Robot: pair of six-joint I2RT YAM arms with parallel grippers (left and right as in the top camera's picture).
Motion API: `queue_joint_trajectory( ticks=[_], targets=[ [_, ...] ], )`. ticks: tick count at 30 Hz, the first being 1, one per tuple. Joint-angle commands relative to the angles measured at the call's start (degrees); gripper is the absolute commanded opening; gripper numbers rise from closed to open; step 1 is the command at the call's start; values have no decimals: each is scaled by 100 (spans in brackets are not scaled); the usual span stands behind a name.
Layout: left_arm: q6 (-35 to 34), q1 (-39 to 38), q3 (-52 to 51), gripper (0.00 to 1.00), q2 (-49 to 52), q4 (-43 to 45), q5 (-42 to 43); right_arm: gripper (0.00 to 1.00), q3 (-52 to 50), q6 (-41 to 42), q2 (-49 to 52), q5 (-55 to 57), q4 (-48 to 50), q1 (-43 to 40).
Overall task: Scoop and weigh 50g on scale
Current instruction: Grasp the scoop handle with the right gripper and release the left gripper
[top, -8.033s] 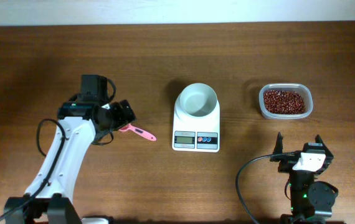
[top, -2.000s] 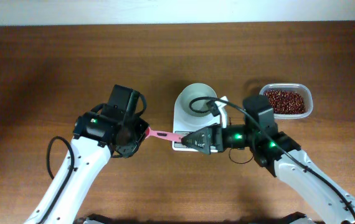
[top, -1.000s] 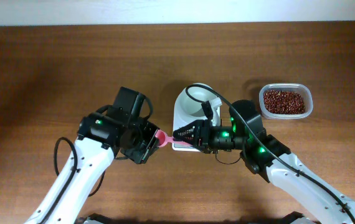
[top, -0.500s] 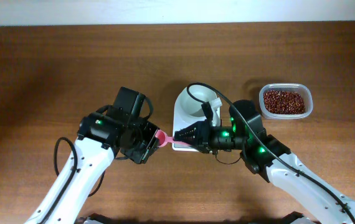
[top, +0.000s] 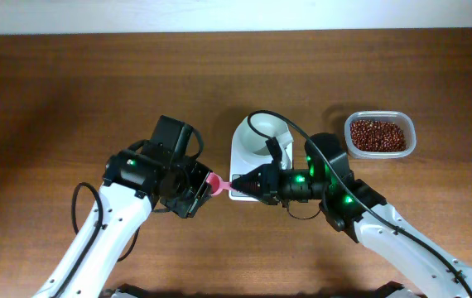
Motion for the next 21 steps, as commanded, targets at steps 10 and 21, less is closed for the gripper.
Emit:
queue_joint_trajectory(
  ticks=[10,21],
  targets=[
    [74,-22,-92,34,-52,-7,-83,9,63,-33,11,-94,15,44],
    [76,-22,-92,99,-52,-9,-546,8,59,-616,11,393,-527,42]
  ],
)
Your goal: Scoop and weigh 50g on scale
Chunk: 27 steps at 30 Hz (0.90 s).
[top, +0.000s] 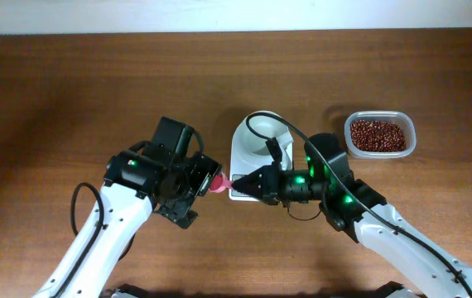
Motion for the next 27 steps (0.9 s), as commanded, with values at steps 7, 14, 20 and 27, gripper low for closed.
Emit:
queue_joint_trajectory(
  ticks=[7,14,20,27],
  targets=[
    [37,-15,-46,99,-52,9,-894,4,52,-1659,-11,435,-1069,-15],
    [35,-15,-46,99,-52,13,-894,4,52,-2817,-1099,81,-2699,-1449],
    [35,-15,-48,99,-52,11,-997,4,52,-2922,-2872,367,-3377,-2319],
    [39,-415,-48,21,-42,55,-699,4,52,-2920,-4706,1180,-3744,-3471]
  ],
)
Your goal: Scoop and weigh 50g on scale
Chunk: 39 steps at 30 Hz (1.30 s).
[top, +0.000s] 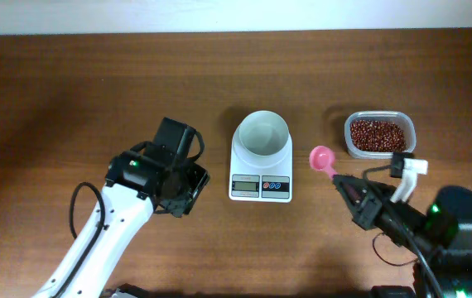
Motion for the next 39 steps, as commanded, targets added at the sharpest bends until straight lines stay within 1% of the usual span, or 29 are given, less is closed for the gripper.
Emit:
queue_joint_trajectory(
  ticks=[1,3,7,8,10,12,13,15,17,18,22,25,29,31,32,38,39],
  targets=[
    [9,-470,-37,17,-33,111,-13,4,39,-81,-363,184,4,-385],
    [9,-811,-37,14,-15,284,-280,4,39,-81,-389,181,0,-483],
    [9,-1515,-37,16,-9,590,-1143,4,39,-81,-389,184,2,-483],
    [11,-1641,-37,15,-9,608,-1373,4,39,-83,-389,186,2,-483],
    [181,-1818,-37,8,-9,660,-1698,4,39,-83,-389,186,17,-483],
    [699,-1969,-37,6,-4,903,-1862,4,39,-83,-389,264,22,-483],
    [1167,-2033,-37,6,-4,1152,-1858,4,39,-83,-389,402,22,-485],
    [1794,-2107,-37,7,-4,1482,-1856,4,39,-81,-389,796,55,-483],
    [2339,-2149,-37,0,-4,1757,-1858,4,39,-81,-389,1010,83,-483],
    [2520,-2149,-37,0,-4,1814,-1862,4,39,-83,-389,1099,79,-485],
    [2741,-2149,-37,0,216,1856,-1963,4,39,-83,-389,1110,44,-483],
    [3425,-2310,-37,0,756,1932,-1941,4,39,-81,-389,1202,42,-483],
    [4802,-2780,-37,0,1399,2474,-1987,4,39,-81,-389,1318,46,-483],
    [5582,-2933,-37,0,1692,2800,-1987,4,39,-76,-389,1561,46,-483],
    [5864,-2957,-37,0,1827,2872,-1987,4,39,-76,-387,1665,50,-483],
    [5899,-2957,-37,0,2253,3119,-2037,4,39,-57,-155,1834,90,-483],
    [5899,-2957,-37,0,2312,3180,-2216,4,39,-57,-79,1834,90,-483]
  ],
)
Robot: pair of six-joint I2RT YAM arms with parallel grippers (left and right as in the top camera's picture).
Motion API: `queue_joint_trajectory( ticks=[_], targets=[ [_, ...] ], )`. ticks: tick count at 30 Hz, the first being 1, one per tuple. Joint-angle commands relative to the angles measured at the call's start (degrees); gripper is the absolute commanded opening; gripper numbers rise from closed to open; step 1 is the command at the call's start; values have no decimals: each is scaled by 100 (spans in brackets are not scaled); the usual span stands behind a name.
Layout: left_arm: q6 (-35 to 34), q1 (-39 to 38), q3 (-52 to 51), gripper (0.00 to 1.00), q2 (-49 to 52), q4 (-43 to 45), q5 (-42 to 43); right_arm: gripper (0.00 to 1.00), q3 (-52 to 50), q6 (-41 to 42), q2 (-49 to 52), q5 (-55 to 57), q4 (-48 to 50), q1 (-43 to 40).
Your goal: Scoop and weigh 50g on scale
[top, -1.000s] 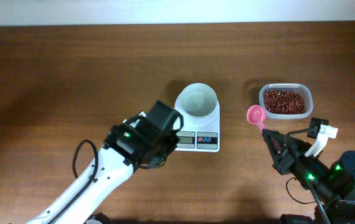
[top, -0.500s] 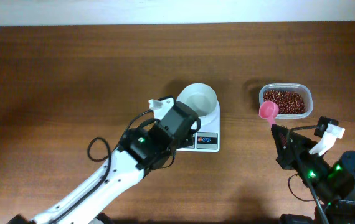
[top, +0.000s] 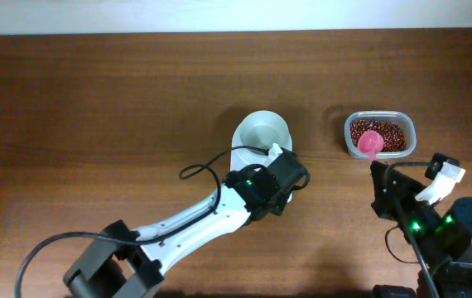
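Note:
The white scale (top: 238, 157) carries a white bowl (top: 262, 132). My left gripper (top: 292, 171) is stretched over the scale's front and hides the display; its jaws cannot be made out. A clear tub of red beans (top: 382, 132) stands to the right of the scale. My right gripper (top: 378, 168) is shut on the handle of a pink scoop (top: 370, 143). The scoop's head sits over the left part of the beans. Whether it touches them cannot be told.
The brown wooden table (top: 95, 91) stretches wide to the left and back of the scale. The left arm's black cable (top: 207, 165) loops beside the scale. A pale wall edge runs along the far side.
My left gripper has gone from the left of the scale to over the scale's front. My right gripper has carried the pink scoop from between scale and tub to over the beans.
At first both grippers met in front of the scale with the pink scoop between them, and stayed so a moment later. Then the right gripper alone held the scoop right of the scale, the left drawn back. Now the scoop is over the beans.

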Motion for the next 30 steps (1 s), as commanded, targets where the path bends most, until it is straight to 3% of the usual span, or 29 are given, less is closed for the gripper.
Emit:
queue_joint_trajectory(
  ticks=[1,13,19,30],
  targets=[
    [170,-15,-7,0,208,140,-586,4,39,-37,219,127,22,-35],
    [221,-15,-7,0,481,407,-780,4,39,114,887,81,105,-31],
    [802,-15,-7,0,872,472,-673,4,39,114,920,81,103,-31],
    [859,-15,-7,0,890,581,-651,4,39,114,922,79,103,-24]
  ],
)
